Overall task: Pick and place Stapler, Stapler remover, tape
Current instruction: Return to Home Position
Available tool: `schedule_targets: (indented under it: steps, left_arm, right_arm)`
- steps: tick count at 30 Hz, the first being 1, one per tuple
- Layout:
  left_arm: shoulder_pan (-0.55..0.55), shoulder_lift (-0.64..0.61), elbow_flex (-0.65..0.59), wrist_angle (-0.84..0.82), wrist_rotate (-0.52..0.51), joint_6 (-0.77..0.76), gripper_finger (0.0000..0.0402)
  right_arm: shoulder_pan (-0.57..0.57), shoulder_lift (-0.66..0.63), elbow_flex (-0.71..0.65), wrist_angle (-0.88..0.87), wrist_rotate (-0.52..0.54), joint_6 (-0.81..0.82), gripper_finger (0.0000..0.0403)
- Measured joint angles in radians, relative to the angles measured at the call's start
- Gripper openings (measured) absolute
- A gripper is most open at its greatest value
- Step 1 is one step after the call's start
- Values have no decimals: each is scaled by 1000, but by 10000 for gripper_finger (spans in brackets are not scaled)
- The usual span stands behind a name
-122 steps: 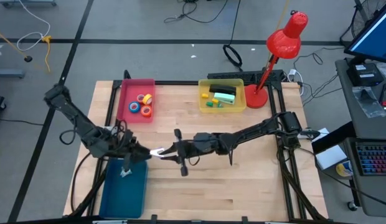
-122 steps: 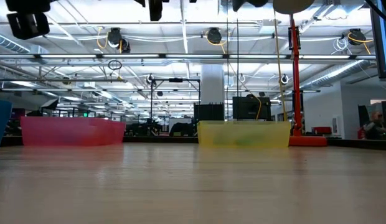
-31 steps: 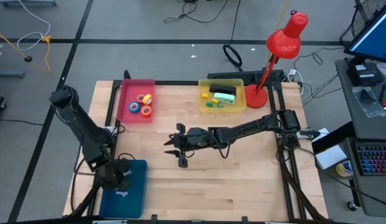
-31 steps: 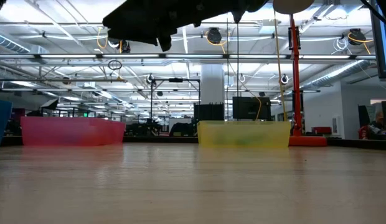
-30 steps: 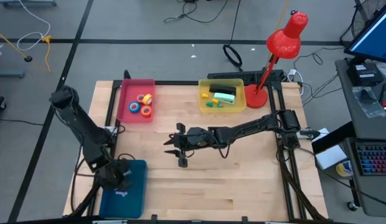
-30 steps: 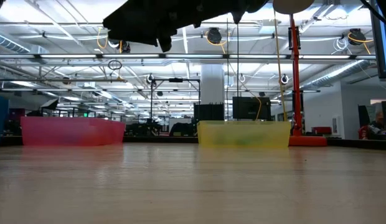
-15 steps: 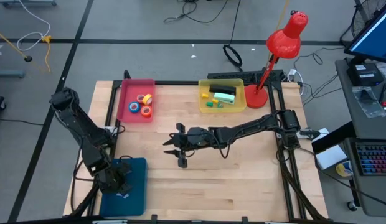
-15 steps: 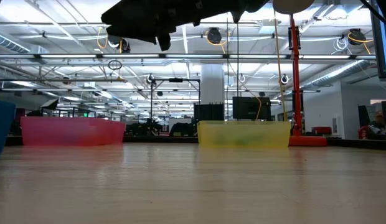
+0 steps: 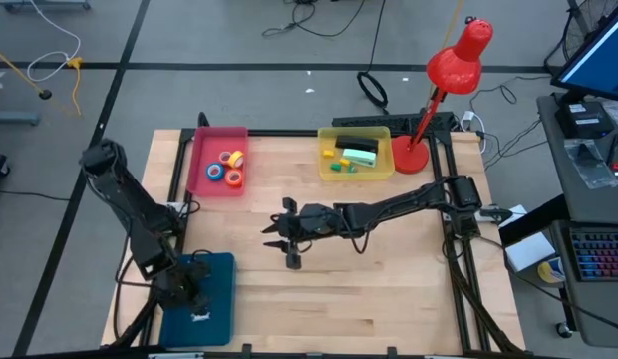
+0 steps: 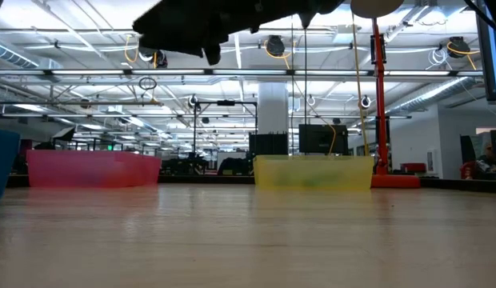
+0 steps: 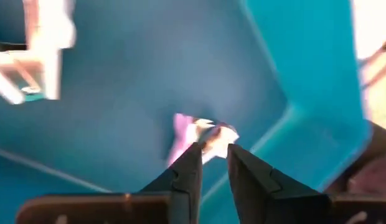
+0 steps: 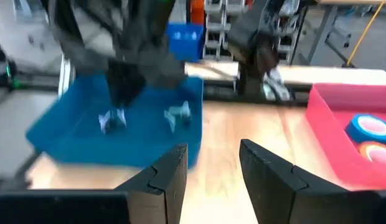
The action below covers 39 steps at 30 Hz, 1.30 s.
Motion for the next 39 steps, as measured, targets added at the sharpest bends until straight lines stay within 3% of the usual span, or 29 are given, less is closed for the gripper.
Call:
schedule_targets:
  steps: [3,8,13,19,22,28,34,39]
  left_arm:
    - [0,-46,0,32,-61,19,82]
    - [-9,-185,1,40,-327,155,76]
    - [-2,-357,1,18,-596,413,70]
    - [46,-563,1,3,-871,810,70]
    - [94,-652,1,4,-980,922,70]
    - [243,-748,2,-48,-955,990,69]
    - [423,-716,2,-78,-897,997,69]
    - [589,-672,2,-64,-786,1014,69]
  right_arm:
    - [0,-43,-1,-111,0,-48,141]
    - [-12,-163,0,-349,76,-80,141]
    - [-31,-302,0,-582,197,-49,141]
    - [-56,-451,0,-842,260,56,141]
    - [-66,-519,-4,-941,299,66,141]
    - [-76,-668,-122,-929,315,98,141]
    - [-102,-857,-375,-787,314,170,141]
    - [-120,-1033,-585,-601,312,199,141]
